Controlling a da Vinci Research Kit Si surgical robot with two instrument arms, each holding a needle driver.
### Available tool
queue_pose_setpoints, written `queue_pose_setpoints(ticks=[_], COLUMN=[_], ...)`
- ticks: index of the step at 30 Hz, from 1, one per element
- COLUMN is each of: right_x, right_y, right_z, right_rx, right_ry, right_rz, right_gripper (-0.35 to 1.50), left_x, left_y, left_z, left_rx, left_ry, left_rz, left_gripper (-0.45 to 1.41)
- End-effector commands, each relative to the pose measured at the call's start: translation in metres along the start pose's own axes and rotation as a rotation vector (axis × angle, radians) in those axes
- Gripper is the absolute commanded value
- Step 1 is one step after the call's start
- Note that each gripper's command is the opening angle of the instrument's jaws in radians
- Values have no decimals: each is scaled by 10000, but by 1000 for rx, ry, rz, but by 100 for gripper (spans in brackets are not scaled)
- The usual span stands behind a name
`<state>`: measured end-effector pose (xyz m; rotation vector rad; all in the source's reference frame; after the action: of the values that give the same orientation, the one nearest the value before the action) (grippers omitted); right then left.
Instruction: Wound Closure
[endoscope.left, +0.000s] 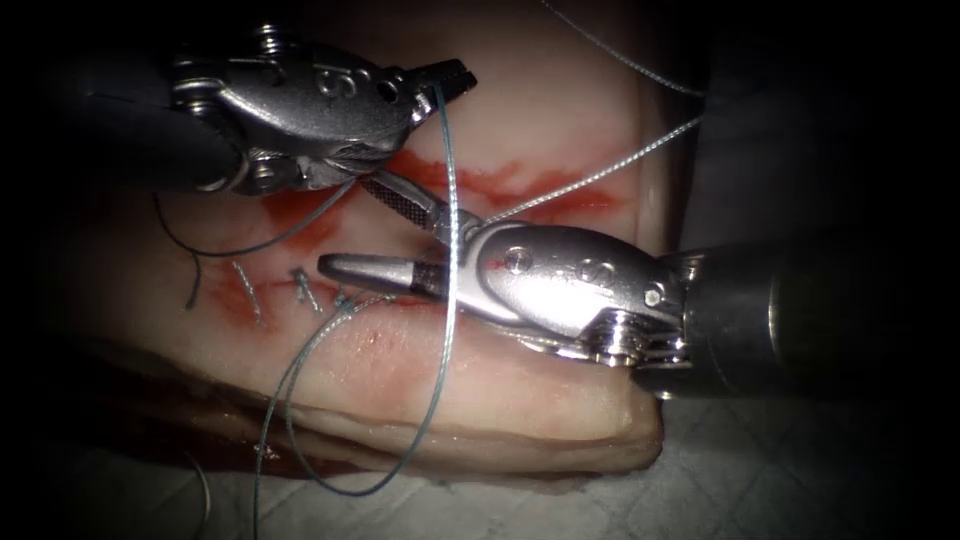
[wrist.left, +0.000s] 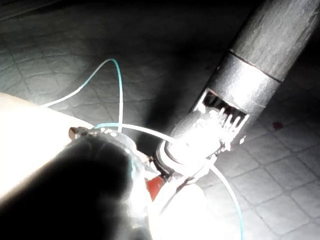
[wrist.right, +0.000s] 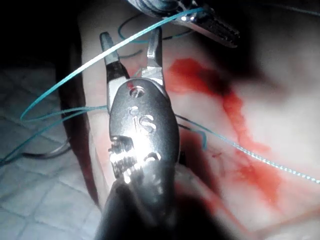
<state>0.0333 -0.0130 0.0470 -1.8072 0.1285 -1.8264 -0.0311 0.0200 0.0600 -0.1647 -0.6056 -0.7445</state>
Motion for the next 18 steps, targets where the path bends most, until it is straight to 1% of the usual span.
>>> queue_pose_setpoints(ticks=[1, 3, 5, 9, 10, 11, 13, 15, 17, 18], right_x=[4, 2, 0, -9, -10, -12, -12, -12, -13, -13], right_y=[6, 7, 6, 0, 0, -2, -3, -4, -4, -3], right_z=[8, 5, 3, 0, -1, -5, -8, -9, -9, -9], right_rx=[-35, -64, -91, -120, -116, -98, -68, -31, 26, 93], right_ry=[-37, -86, -128, -197, -208, -224, -221, -218, -213, -207], right_rz=[25, 44, 65, 86, 90, 97, 101, 105, 111, 115], right_gripper=[22, 20, 22, 47, 49, 61, 67, 91, 93, 93], left_x=[15, 33, 60, 114, 125, 147, 161, 173, 180, 181], left_y=[0, -1, -7, -26, -30, -36, -41, -45, -48, -50], left_z=[17, 27, 38, 54, 57, 59, 57, 52, 41, 36], left_rx=[-1, 0, -6, 5, 11, 28, 42, 61, 69, 71], left_ry=[34, 70, 117, 221, 236, 271, 295, 319, 329, 332], left_rz=[20, 31, 48, 80, 83, 90, 94, 95, 97, 102], left_gripper=[-45, -45, -45, -45, -45, -45, -45, -45, -45, -45])
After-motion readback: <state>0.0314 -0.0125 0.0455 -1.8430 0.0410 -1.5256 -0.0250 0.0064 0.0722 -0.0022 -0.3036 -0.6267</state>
